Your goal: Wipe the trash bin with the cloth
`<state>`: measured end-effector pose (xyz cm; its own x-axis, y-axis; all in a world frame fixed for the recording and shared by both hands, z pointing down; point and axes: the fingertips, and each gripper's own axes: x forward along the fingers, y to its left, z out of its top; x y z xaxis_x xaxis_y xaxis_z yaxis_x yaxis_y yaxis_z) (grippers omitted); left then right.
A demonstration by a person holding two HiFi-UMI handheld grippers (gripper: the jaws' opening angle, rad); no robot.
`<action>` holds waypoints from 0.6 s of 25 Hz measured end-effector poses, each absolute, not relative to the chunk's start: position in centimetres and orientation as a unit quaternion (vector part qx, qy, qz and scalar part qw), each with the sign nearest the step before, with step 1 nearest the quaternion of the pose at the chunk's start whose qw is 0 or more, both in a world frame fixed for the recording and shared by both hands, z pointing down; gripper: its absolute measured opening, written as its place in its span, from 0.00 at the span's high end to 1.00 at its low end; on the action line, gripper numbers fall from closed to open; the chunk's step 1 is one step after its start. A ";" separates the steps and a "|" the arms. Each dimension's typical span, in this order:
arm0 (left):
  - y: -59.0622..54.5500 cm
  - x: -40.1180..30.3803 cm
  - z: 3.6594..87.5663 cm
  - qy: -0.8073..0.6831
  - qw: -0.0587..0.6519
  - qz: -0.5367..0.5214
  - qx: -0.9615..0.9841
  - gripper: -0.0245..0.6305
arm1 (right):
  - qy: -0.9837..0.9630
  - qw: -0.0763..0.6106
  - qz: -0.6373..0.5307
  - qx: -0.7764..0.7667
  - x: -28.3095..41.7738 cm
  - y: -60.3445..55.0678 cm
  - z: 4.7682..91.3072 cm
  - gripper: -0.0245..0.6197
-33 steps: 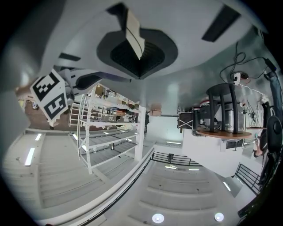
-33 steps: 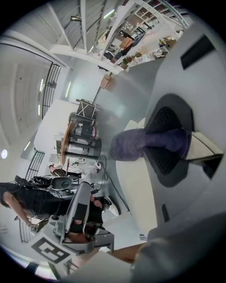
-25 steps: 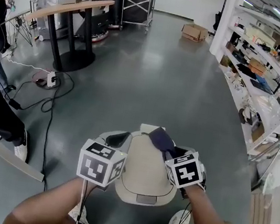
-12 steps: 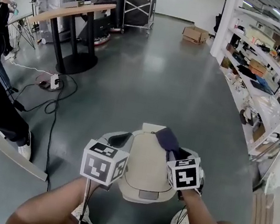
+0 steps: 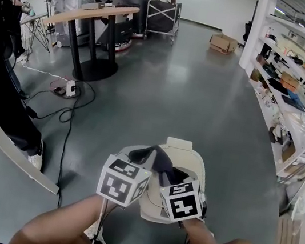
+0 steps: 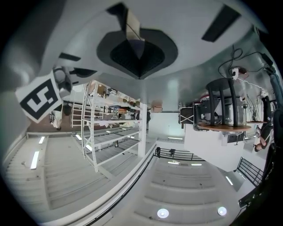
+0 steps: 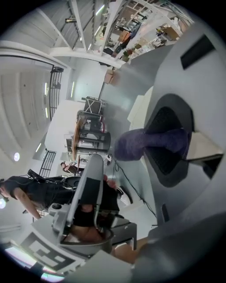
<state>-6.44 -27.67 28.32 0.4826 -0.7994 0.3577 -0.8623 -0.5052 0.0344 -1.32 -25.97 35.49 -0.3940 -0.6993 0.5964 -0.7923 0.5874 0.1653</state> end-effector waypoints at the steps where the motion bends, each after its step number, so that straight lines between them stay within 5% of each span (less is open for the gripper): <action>1: -27.6 -7.0 28.4 -0.489 0.106 0.151 0.852 0.96 | -0.834 0.322 0.072 0.441 -2.0 -25.8 35.7 0.81; 15: -27.0 -11.0 28.9 -0.511 0.120 0.153 0.837 0.96 | -0.836 0.358 0.063 0.410 -4.1 -24.9 36.9 0.81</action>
